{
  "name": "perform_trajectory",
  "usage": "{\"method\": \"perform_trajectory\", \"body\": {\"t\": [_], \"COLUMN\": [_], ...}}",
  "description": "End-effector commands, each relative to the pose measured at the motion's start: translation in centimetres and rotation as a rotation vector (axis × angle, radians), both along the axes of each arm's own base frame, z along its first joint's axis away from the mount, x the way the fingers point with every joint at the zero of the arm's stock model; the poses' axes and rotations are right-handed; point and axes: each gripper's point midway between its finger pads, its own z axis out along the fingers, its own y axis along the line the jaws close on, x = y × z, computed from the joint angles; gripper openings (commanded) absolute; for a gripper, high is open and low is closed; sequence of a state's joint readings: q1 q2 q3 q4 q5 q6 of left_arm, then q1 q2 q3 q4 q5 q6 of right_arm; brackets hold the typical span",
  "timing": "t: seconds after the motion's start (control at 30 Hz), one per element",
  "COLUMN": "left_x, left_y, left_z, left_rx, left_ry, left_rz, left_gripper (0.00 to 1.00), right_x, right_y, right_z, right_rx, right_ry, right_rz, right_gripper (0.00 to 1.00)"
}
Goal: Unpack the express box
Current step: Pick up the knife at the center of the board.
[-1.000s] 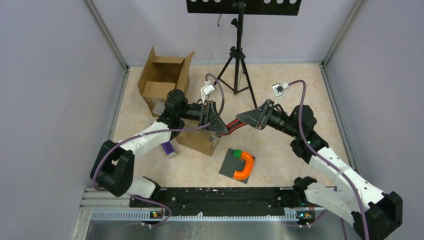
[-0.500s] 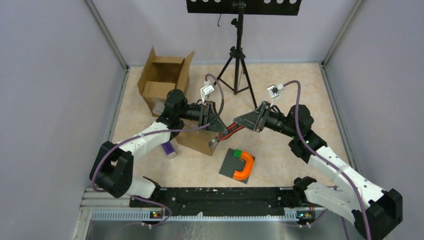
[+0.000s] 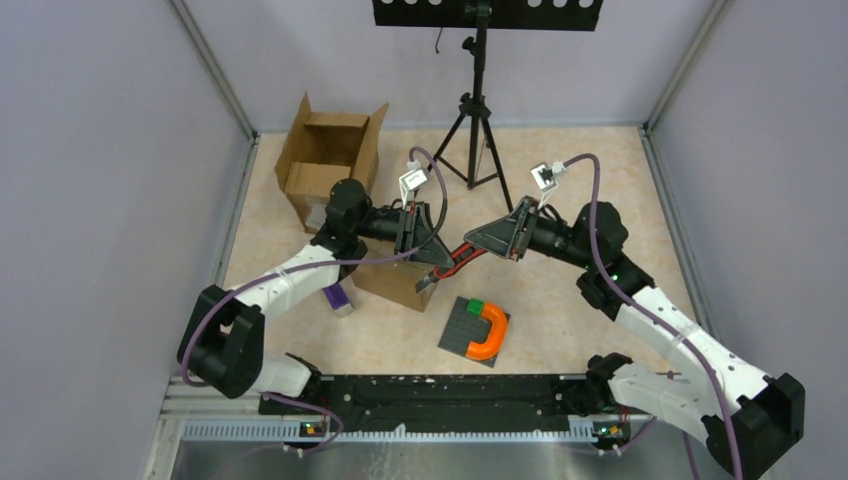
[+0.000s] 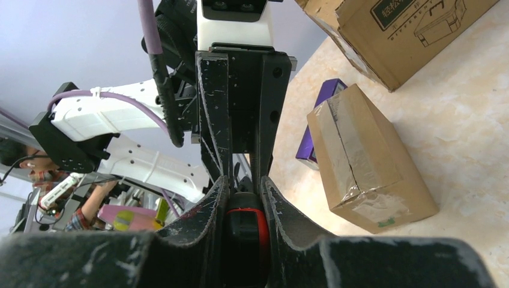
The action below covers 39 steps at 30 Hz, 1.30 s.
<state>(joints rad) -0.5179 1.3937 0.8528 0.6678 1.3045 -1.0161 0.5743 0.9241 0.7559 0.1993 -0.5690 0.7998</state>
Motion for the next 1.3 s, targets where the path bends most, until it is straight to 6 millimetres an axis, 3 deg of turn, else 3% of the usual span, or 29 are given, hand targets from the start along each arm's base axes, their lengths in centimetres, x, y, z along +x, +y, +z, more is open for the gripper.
{"method": "perform_trajectory", "body": {"t": [0.0,0.4,0.5,0.67,0.7,0.77,0.83,0.9,1.0,1.27], "left_x": [-1.2,-1.6,-1.6,-1.6,-1.3,-0.9,-0.3,0.3,0.8,1.0], "left_y": [0.7,0.8,0.6,0.3,0.2,-0.1,-0.4,-0.7,-0.9,-1.1], "left_z": [2.5,2.2,2.6,2.6,2.6,2.9,3.4,3.9,4.5,4.5], "left_rx": [-0.059,-0.051,-0.057,-0.057,-0.057,-0.062,-0.07,-0.077,-0.089,-0.098], "left_ry": [-0.108,-0.105,-0.112,-0.11,-0.11,-0.114,-0.12,-0.123,-0.134,-0.123], "left_rz": [-0.037,-0.044,-0.043,-0.043,-0.033,-0.009,0.012,0.031,0.047,0.042], "left_gripper": [0.34,0.35,0.28,0.0,0.0,0.0,0.0,0.0,0.0,0.0], "right_x": [-0.3,-0.8,-0.6,-0.4,-0.4,-0.5,-0.6,-0.9,-1.0,-0.1], "right_y": [-0.2,0.1,0.2,0.2,0.3,0.5,0.8,1.2,1.5,1.0], "right_z": [3.7,5.0,4.8,4.9,5.0,5.1,5.1,5.0,4.8,4.6], "right_rx": [0.04,0.051,0.051,0.056,0.055,0.056,0.056,0.049,0.058,0.104], "right_ry": [-0.121,-0.152,-0.147,-0.148,-0.15,-0.151,-0.158,-0.164,-0.157,-0.14], "right_rz": [-0.007,0.03,0.03,0.017,0.027,0.037,0.039,0.037,0.018,-0.052], "right_gripper": [0.0,0.0,0.0,0.0,0.02,0.32,0.53,0.61,0.64,0.53]}}
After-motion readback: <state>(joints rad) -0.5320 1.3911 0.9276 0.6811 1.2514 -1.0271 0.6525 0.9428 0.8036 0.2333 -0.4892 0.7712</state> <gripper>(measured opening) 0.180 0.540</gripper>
